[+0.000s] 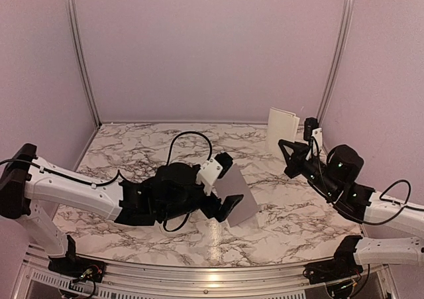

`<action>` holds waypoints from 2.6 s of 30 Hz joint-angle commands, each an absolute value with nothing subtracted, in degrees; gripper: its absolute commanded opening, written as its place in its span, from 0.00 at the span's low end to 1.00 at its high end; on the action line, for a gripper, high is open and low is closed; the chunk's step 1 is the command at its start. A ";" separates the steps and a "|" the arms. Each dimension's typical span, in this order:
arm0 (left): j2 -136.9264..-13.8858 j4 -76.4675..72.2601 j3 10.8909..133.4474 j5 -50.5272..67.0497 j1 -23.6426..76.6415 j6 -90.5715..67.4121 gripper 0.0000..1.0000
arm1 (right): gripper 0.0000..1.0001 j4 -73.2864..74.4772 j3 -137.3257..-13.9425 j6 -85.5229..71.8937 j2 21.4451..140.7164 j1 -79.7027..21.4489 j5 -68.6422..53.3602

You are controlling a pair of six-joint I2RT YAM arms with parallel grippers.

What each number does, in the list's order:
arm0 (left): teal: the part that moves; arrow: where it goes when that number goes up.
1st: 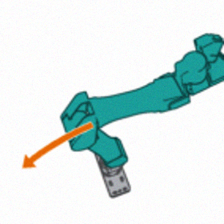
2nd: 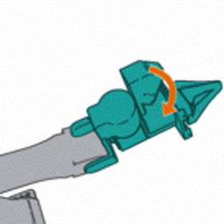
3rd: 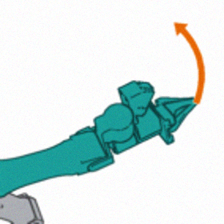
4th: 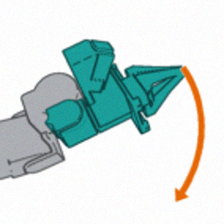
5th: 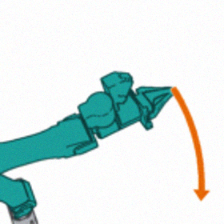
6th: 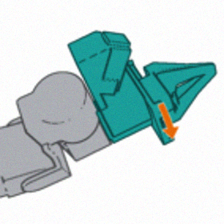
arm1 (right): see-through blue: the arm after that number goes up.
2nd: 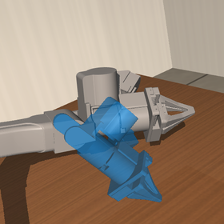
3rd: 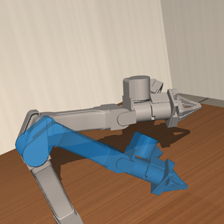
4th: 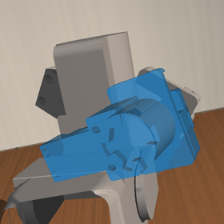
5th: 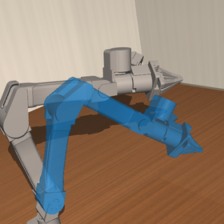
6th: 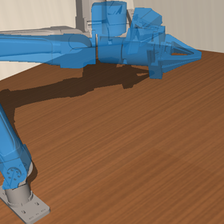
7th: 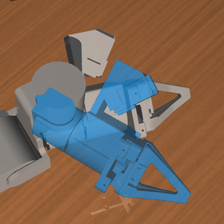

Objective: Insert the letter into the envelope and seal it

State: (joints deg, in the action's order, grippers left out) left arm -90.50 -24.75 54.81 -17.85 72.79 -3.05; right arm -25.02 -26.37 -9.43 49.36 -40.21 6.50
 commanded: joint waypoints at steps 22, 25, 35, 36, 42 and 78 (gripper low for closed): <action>-123.84 5.36 85.90 -41.46 85.41 -3.17 0.96 | 0.00 -19.06 -25.40 -8.54 43.24 -39.68 19.16; -126.43 5.42 87.49 -45.37 85.43 -3.43 0.92 | 0.00 -18.82 -25.44 -8.57 43.35 -39.64 19.12; -133.19 3.77 92.06 -57.42 85.28 -1.58 0.66 | 0.00 -18.65 -25.40 -8.45 43.41 -39.66 19.14; -133.64 2.84 92.10 -58.67 85.26 -0.83 0.63 | 0.00 -18.75 -25.40 -8.50 43.54 -39.65 19.16; -136.25 -0.70 92.55 -60.45 84.41 3.41 0.51 | 0.00 -19.18 -25.47 -8.09 44.40 -39.65 19.42; -114.74 -8.07 59.59 -62.28 80.68 5.37 0.83 | 0.00 -18.43 -25.49 -8.18 43.42 -39.66 17.92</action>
State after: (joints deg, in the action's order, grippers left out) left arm -112.79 -7.90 57.30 -60.75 80.31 0.78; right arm -18.90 -25.23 -8.49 44.21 -40.21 18.33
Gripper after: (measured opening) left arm 0.817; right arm 0.004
